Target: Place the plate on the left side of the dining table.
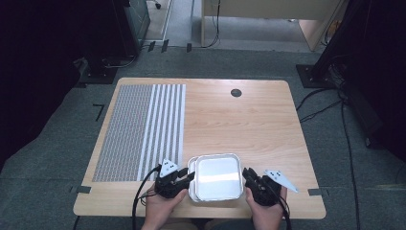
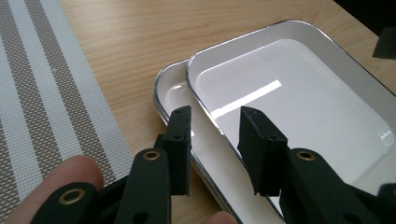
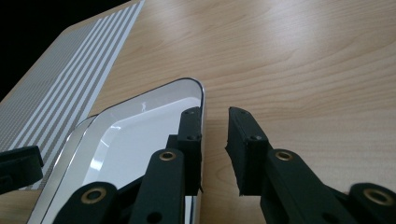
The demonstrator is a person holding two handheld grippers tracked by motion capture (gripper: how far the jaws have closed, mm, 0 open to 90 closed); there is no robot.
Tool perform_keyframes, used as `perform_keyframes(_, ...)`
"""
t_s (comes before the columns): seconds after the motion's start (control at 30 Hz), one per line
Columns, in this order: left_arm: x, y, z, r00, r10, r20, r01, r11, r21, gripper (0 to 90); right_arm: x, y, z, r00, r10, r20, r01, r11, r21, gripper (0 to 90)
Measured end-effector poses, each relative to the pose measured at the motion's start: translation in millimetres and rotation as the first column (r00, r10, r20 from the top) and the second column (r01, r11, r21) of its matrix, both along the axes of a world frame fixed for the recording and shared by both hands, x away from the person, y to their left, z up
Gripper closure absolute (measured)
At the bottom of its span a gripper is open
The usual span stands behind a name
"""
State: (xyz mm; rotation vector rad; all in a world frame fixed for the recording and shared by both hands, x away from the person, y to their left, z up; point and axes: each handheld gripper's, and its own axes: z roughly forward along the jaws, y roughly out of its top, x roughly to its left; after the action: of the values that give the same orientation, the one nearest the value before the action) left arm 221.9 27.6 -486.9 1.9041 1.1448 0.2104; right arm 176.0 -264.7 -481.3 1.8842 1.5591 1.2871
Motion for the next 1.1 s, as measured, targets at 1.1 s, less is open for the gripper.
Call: perform_keyframes(1.1, -15.5, -22.9, -6.0, 0.9989, -0.029, -0.038, 0.032, 0.9947, 0.097, 65.3, 50.2, 18.5, -6.0, 0.981, 0.09, -0.172, -0.104, 0.992, -0.076, 87.2)
